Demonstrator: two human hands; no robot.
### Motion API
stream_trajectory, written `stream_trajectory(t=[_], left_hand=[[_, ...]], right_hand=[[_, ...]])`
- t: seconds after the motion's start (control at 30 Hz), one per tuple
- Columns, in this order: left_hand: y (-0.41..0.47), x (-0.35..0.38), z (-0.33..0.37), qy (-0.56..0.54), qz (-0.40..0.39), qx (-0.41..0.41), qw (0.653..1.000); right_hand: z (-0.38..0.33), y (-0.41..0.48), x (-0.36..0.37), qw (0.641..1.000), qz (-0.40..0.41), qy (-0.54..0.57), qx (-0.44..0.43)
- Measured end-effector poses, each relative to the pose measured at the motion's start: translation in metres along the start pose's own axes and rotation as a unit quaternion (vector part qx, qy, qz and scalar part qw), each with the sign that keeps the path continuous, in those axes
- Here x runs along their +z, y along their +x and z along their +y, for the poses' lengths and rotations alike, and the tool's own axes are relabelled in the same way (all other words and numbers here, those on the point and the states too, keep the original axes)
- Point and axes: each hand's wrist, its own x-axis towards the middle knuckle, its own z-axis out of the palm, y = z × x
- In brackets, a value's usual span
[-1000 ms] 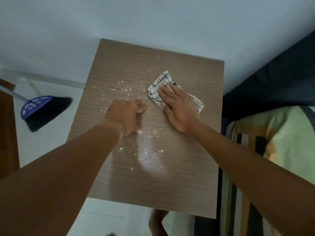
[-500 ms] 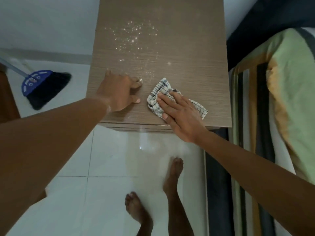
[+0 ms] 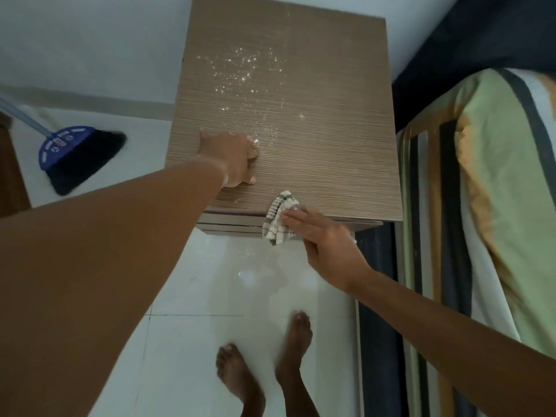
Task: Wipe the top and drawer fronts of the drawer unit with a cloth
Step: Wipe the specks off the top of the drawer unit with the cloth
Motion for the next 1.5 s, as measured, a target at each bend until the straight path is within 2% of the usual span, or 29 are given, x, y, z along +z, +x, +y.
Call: stream_trajectory(t=[0.17, 0.23, 0.33, 0.47, 0.57, 0.7, 0.8, 0.87, 1.03, 1.27, 1.5], left_hand=[[0.009, -0.018, -0.005, -0.039, -0.005, -0.005, 0.999], [0.014, -0.033, -0.009, -0.084, -0.001, -0.007, 0.996], [0.03, -0.054, -0.017, -0.152, 0.057, -0.041, 0.986], [0.067, -0.075, -0.033, -0.157, 0.125, -0.093, 0.975], [0.093, -0.086, -0.044, -0.125, 0.077, -0.12, 0.982], [0.111, -0.088, -0.052, -0.111, 0.027, -0.139, 0.984], [0.113, -0.088, -0.053, -0.095, 0.02, -0.132, 0.987], [0.113, -0.088, -0.053, -0.106, 0.013, -0.13, 0.986], [0.11, -0.094, -0.053, -0.114, -0.004, -0.12, 0.986], [0.107, -0.094, -0.051, -0.12, -0.01, -0.115, 0.986], [0.103, -0.091, -0.055, -0.112, -0.001, -0.092, 0.989]], right_hand=[[0.001, 0.063, -0.044, 0.985, 0.088, 0.103, 0.106], [0.011, 0.102, -0.058, 0.974, 0.1, 0.132, 0.153], [0.034, 0.165, -0.072, 0.961, 0.108, 0.164, 0.195], [0.075, 0.25, -0.085, 0.945, 0.136, 0.188, 0.231], [0.11, 0.309, -0.092, 0.947, 0.153, 0.185, 0.214], [0.156, 0.376, -0.095, 0.966, 0.142, 0.12, 0.177], [0.184, 0.408, -0.08, 0.992, 0.045, -0.002, 0.114], [0.188, 0.425, -0.067, 0.995, -0.019, -0.081, 0.049], [0.169, 0.457, -0.054, 0.987, -0.104, -0.112, -0.046], [0.173, 0.438, -0.055, 0.98, -0.126, -0.141, -0.064], [0.148, 0.332, -0.045, 0.97, -0.161, -0.159, -0.085]])
